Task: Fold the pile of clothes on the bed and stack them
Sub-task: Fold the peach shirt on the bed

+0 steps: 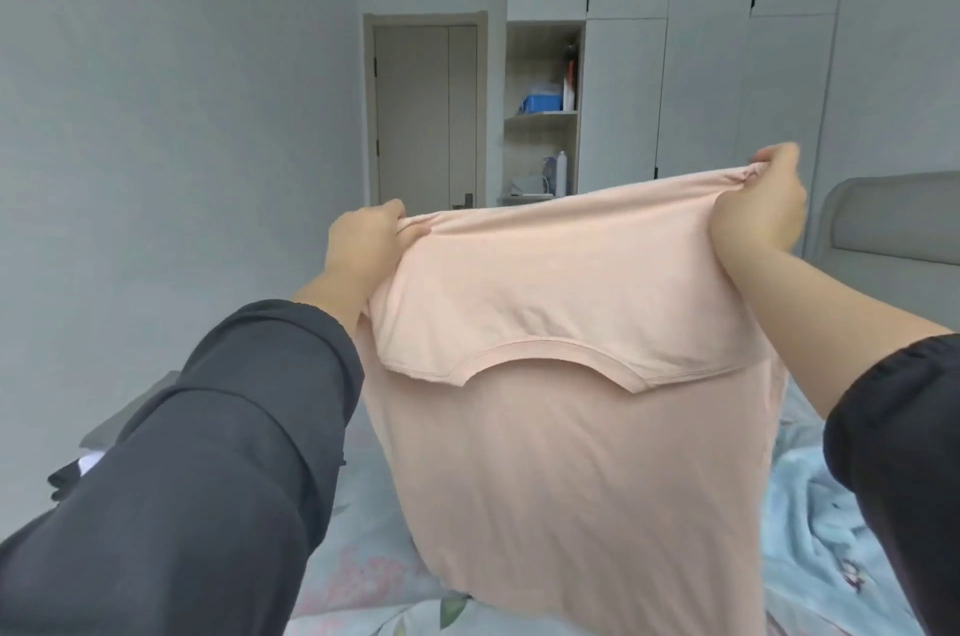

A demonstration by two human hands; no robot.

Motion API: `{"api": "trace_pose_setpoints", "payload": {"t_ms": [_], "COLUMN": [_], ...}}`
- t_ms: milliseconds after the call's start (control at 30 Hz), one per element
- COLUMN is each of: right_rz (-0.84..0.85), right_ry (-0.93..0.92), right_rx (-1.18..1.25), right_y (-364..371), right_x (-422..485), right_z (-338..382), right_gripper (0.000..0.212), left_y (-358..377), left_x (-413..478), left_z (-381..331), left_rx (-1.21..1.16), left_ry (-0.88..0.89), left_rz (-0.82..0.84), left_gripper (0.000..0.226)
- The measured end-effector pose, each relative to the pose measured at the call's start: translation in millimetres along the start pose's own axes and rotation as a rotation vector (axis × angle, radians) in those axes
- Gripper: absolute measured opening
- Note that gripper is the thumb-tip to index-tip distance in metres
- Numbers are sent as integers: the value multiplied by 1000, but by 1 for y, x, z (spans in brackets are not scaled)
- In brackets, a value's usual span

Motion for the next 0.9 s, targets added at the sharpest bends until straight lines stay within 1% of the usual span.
{"api": "trace_pose_setpoints", "payload": {"t_ms": [167, 233, 300, 400, 467, 567, 633, 700, 767, 900], "right_rz": [285, 350, 364, 328, 316, 311, 287, 280, 320, 424], "right_ry": [17, 31, 14, -31, 36, 127, 149, 155, 165, 232], "right_rx": [-292, -344, -416, -550, -554, -531, -488, -421, -393, -376], "right_y": [65, 92, 118, 154, 177, 212, 229, 244, 253, 253], "right_x": [0, -4, -7, -11, -9, -2, -3, -11, -23, -46], "right_z": [-46, -74, -105, -150, -184, -227, -248, -271, -296, -335], "right_gripper": [34, 28, 22, 21, 22, 24, 25, 26, 26, 26], "left_y": [63, 97, 133, 189, 229, 283, 309, 335, 359, 395], "left_x": [3, 2, 0, -3, -2, 5, 7, 1, -13, -52], "left_z": [15, 21, 27, 42, 54, 68, 78, 84, 87, 90], "left_rx": [133, 179, 254, 409, 434, 318, 160, 21, -77, -253], "left_ry": [126, 137, 98, -16, -86, -197, -342, -449, -515, -567], "left_rz": [279, 378, 428, 460, 481, 470, 428, 388, 371, 372], "left_gripper": [17, 19, 21, 17, 14, 15, 20, 24, 26, 18]}}
Point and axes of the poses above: each hand's wrist, its own x-axis towards the middle knuckle, its own y-axis out of the palm, z = x × y, the point moved 8 cm from there along x, towards the middle knuckle, and after that the axes turned 7 degrees about z, right-handed, at the moved point
